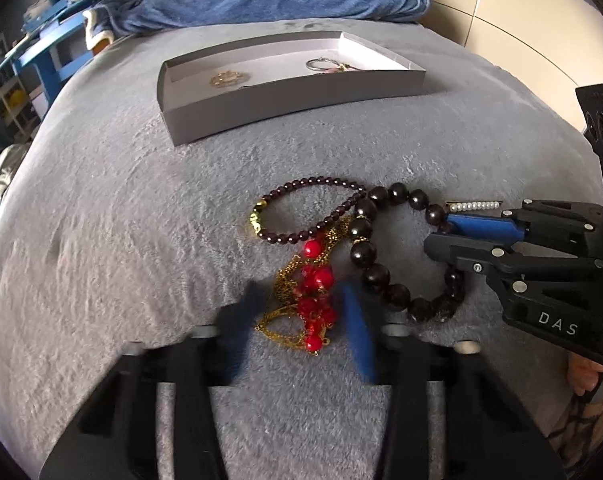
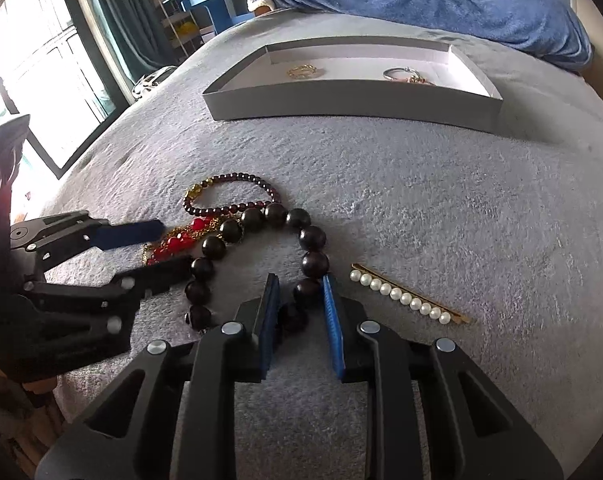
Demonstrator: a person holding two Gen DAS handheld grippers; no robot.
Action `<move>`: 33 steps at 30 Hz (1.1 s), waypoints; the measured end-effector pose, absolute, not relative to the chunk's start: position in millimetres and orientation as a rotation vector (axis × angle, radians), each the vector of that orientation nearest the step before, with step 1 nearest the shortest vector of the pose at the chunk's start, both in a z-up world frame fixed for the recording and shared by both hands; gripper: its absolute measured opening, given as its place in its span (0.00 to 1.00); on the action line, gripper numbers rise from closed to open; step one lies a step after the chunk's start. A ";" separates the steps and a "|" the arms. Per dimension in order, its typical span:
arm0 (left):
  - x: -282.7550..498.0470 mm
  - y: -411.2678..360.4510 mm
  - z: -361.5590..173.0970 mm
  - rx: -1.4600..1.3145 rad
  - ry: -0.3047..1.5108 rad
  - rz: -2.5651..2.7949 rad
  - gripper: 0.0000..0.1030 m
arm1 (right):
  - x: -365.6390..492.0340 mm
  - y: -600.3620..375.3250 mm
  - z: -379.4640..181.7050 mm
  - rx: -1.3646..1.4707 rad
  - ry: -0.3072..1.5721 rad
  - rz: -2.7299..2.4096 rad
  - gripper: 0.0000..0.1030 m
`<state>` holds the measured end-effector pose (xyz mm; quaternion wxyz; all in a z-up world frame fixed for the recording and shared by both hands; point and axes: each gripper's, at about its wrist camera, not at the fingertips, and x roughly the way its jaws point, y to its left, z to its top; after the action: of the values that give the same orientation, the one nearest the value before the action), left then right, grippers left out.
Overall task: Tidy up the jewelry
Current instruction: 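Grasp the gold and red-bead piece with the left tool while the right tool grasps the black bead bracelet, then carry both pieces into the tray and open both tools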
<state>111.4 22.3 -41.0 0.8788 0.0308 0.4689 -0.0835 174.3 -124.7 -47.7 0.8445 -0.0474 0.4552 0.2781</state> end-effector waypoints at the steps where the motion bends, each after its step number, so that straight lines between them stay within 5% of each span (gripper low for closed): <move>1: 110.2 22.4 -40.1 0.066 0.977 -0.174 0.18 | 173.9 -124.7 -46.8 -0.100 0.957 0.589 0.20; 3: 106.0 24.3 -36.1 0.056 0.968 -0.178 0.16 | 173.1 -125.0 -44.3 -0.096 0.948 0.594 0.14; 33: 118.4 46.5 57.4 -0.072 0.729 -0.242 0.13 | 181.7 -151.6 35.4 0.051 0.707 0.648 0.14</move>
<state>118.4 46.5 57.4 0.9265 -0.0351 0.3557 -0.1179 181.7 -151.6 35.4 0.8869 0.0243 0.3402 0.3115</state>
